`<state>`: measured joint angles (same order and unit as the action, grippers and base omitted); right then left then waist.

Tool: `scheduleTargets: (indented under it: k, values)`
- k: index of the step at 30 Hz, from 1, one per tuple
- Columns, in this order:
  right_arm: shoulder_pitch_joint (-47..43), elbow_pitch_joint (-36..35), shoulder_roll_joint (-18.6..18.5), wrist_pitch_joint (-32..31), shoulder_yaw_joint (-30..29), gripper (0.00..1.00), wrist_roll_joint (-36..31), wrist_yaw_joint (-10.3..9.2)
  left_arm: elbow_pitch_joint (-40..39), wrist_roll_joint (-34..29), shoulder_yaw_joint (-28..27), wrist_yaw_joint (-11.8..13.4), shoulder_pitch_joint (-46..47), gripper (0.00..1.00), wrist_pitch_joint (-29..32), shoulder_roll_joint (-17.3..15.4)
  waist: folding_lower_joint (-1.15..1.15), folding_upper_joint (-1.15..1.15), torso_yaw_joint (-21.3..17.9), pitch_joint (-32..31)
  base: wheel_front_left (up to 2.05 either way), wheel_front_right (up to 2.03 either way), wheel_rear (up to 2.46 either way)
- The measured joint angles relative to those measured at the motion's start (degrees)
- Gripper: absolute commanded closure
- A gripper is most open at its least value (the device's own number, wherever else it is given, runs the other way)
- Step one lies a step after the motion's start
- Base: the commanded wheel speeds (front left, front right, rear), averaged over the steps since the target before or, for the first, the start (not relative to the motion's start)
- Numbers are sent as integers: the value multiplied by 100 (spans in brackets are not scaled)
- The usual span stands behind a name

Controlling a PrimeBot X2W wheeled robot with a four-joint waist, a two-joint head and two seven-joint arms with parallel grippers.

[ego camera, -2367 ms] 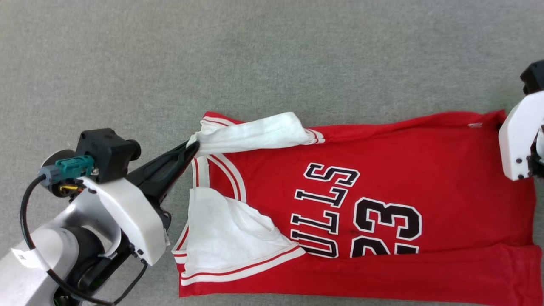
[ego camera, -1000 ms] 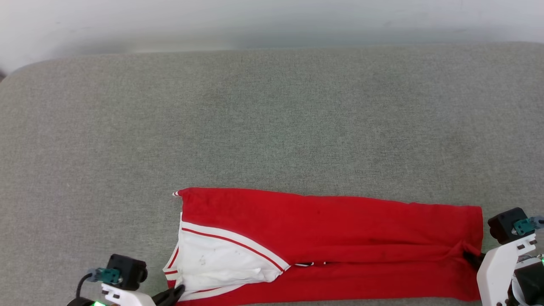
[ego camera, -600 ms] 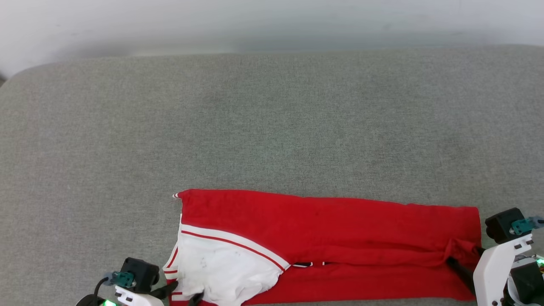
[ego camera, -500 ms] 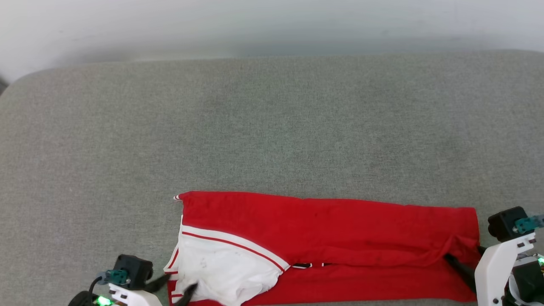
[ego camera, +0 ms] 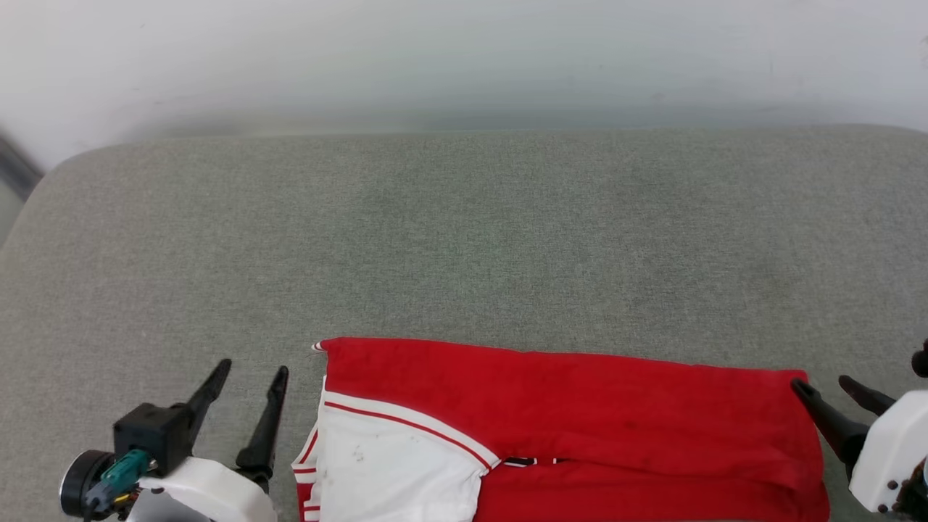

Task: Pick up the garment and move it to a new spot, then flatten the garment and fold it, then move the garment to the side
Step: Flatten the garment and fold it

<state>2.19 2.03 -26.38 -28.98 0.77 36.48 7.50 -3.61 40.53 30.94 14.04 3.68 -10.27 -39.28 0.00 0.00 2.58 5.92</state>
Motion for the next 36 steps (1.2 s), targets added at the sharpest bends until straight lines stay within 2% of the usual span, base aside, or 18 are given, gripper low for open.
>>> scheduleTargets:
  k: [5, 8, 10, 15, 18, 21, 29, 36]
  values:
    - [-324, -190, 445, -80, -563, 0, -182, 0, 69, -118, -506, 88, -169, 0, -457, 461, 0, 0, 35, -20, 0, 0, 0]
    - [-538, -282, 739, -88, -875, 0, -259, 0, -163, -626, -1091, 74, -264, 0, -464, 891, 0, 0, 76, -21, 0, 0, 0]
    - [-681, -335, 910, -107, -1054, 0, -278, 0, -290, -1183, -1424, 47, -394, 0, -465, 1155, 0, 0, 97, -25, 0, 0, 0]
    - [-839, -327, 1255, -177, -1444, 0, -423, 0, -603, -2048, -2078, -322, -740, 0, -465, 1938, 0, 0, 114, -14, 0, 0, 0]
    - [-853, -256, 1412, -186, -1666, 0, -517, 0, -601, -2521, -2251, -665, -928, 0, -472, 2120, 0, 0, 138, 9, 0, 0, 0]
    - [-836, -192, 1529, -258, -1778, 0, -542, 0, -625, -2724, -2457, -889, -1026, 0, -472, 2387, 0, 0, 167, 63, 0, 0, 0]
    - [-609, 196, 1580, -437, -1883, 0, -688, 0, -506, -3153, -2774, -1457, -973, 0, -472, 2776, 0, 0, 305, 331, 0, 0, 0]
    - [-444, 589, 1644, -520, -1917, 0, -624, 0, -415, -3345, -2973, -1769, -820, 0, -472, 3004, 0, 0, 455, 585, 0, 0, 0]
